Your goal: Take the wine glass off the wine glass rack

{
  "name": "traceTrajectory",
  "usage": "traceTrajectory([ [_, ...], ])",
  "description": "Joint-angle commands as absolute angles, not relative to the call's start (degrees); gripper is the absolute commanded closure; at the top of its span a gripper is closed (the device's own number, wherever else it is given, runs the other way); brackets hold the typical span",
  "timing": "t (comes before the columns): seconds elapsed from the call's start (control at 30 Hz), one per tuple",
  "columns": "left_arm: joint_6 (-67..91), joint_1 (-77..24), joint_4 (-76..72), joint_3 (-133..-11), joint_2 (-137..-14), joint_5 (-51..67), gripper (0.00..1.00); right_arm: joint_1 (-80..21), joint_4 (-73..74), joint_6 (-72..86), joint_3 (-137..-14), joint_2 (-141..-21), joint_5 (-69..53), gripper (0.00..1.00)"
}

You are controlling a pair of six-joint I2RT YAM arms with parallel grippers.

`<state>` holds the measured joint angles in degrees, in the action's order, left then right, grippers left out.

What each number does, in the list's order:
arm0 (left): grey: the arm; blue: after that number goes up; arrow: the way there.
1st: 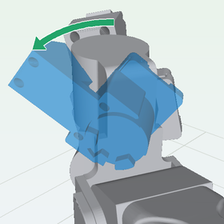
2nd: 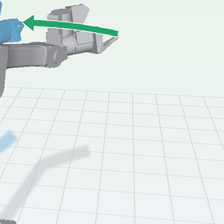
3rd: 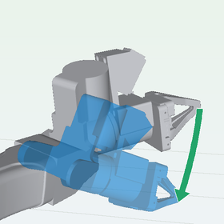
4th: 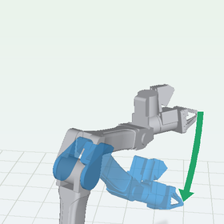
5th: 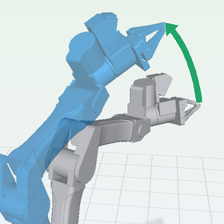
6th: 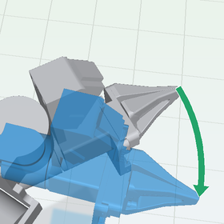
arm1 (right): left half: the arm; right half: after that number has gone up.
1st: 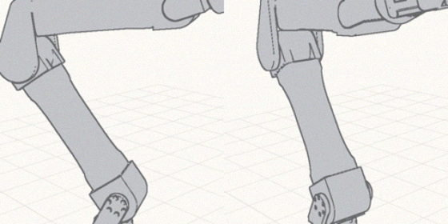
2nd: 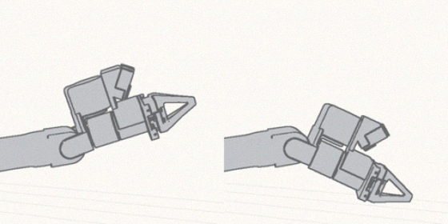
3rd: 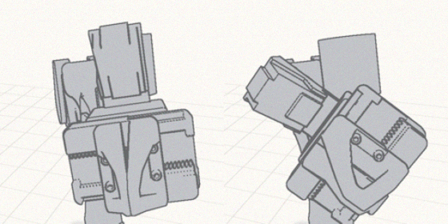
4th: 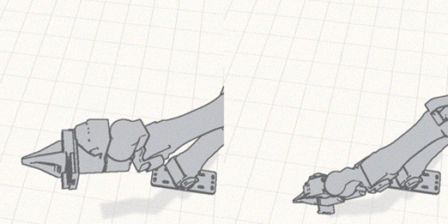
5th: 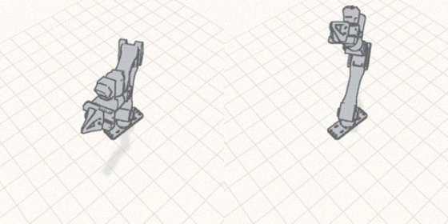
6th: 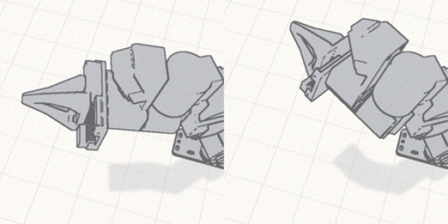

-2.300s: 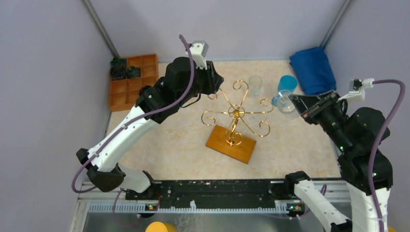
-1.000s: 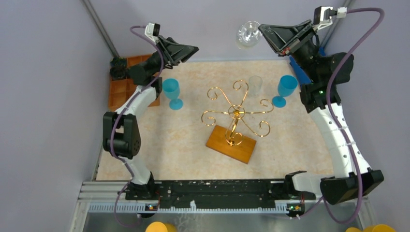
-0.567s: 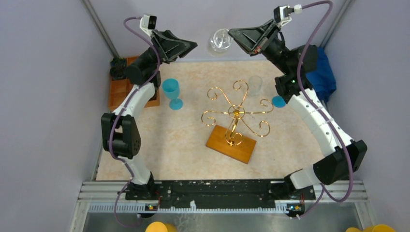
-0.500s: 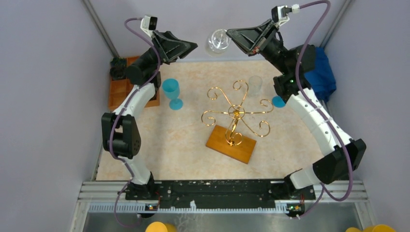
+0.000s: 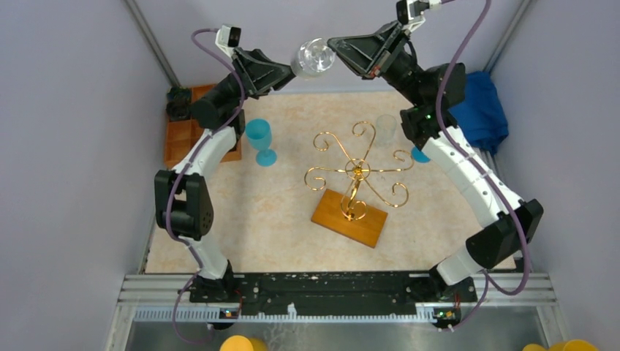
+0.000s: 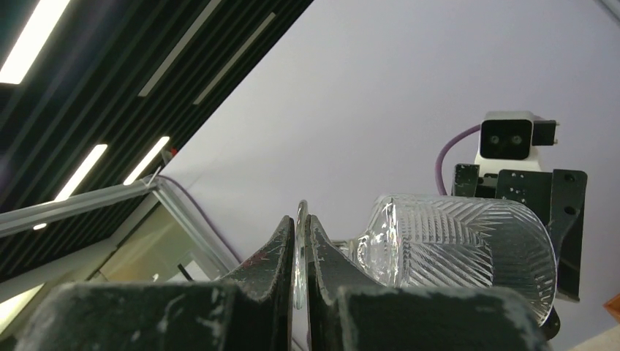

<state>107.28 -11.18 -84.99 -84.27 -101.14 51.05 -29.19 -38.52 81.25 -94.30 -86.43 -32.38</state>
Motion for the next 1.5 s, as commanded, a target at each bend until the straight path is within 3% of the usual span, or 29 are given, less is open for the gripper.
traceTrajectory([
  [0.0,106.8,-12.3,-102.7,-83.8,-99.8,51.5,0.42,-31.7,-44.2,81.8,-98.2,-88.7,-30.1,1.00],
  [0.6,106.1,-13.2,-102.7,-82.8,-88.2,50.8,0.45,-32.0,-61.7,93.6,-89.9,-93.3,-29.7,1.00],
  [0.97,106.8,-13.3,-102.6,-80.8,-85.2,50.7,0.72,-36.7,-58.8,91.6,-90.1,-94.5,-32.5,1.00],
  [1.17,106.3,-13.3,-100.7,-79.6,-84.6,51.7,0.98,-37.8,-59.5,91.5,-89.4,-94.5,-32.6,1.00],
  [1.37,98.9,-13.3,-91.2,-76.0,-80.3,52.0,1.00,-37.8,-58.5,89.3,-89.7,-93.0,-33.6,1.00],
  [1.4,97.8,-13.2,-90.2,-75.5,-79.4,51.9,1.00,-37.8,-57.9,88.4,-89.9,-92.6,-33.9,0.98],
  [1.47,97.2,-13.2,-89.5,-75.4,-78.4,51.6,1.00,-37.8,-56.1,86.4,-89.9,-91.6,-33.8,0.70],
])
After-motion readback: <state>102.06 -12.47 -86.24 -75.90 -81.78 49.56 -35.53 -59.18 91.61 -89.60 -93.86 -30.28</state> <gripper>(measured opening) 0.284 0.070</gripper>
